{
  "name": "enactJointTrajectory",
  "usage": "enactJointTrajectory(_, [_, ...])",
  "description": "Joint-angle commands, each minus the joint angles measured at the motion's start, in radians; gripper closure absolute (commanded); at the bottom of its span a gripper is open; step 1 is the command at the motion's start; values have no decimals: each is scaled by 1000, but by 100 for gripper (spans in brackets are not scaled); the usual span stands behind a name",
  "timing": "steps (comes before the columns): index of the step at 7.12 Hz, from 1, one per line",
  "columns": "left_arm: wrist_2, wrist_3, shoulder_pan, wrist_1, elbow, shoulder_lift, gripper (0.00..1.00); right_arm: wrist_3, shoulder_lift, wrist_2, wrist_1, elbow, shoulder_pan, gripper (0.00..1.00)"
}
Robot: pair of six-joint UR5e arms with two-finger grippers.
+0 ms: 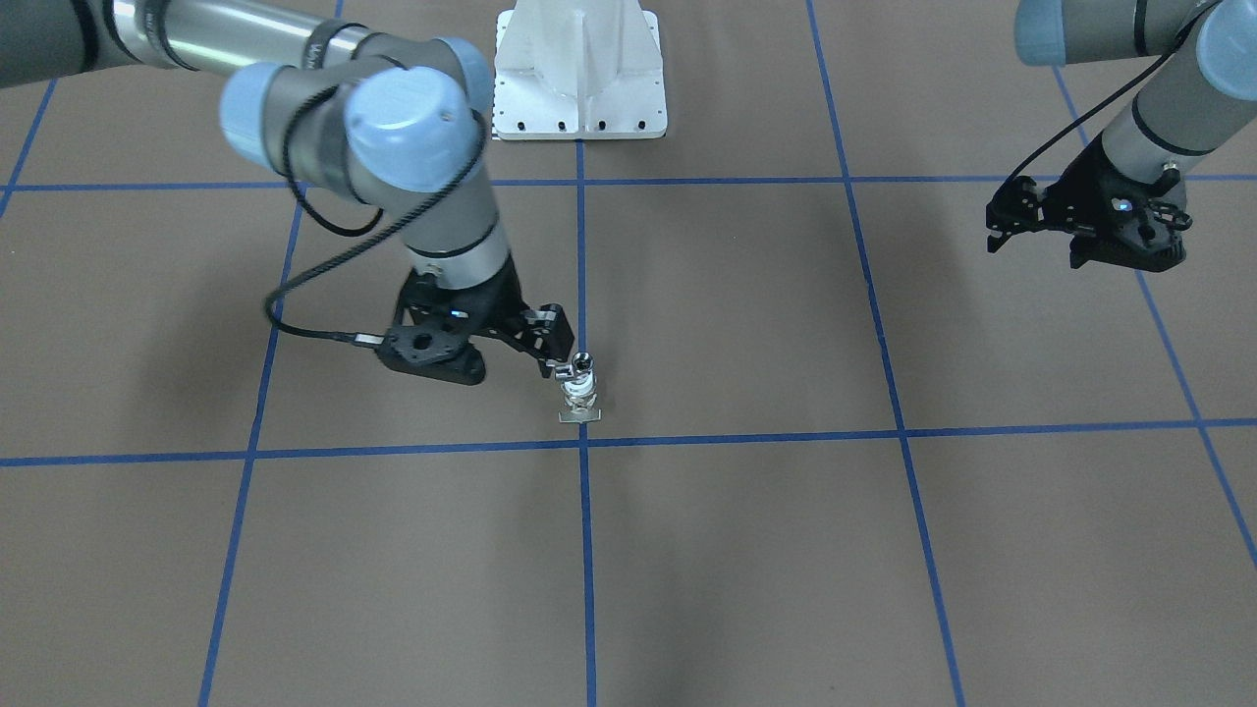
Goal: Assemble PPR valve and pipe with both arms
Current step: 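Open the right gripper and lift it away from the assembly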
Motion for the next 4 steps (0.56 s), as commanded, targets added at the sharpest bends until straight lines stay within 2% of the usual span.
enactJointTrajectory(1, [0, 13, -20, 0, -5, 7, 0, -201, -271, 64, 3, 198, 97, 1])
enactJointTrajectory(2, [0, 54, -41, -3, -11, 48, 0, -351, -386, 66, 8, 232, 152, 1])
enactJointTrajectory(4, [-2, 174, -99, -3, -9, 93, 0, -680, -544, 191, 7, 225, 342, 1])
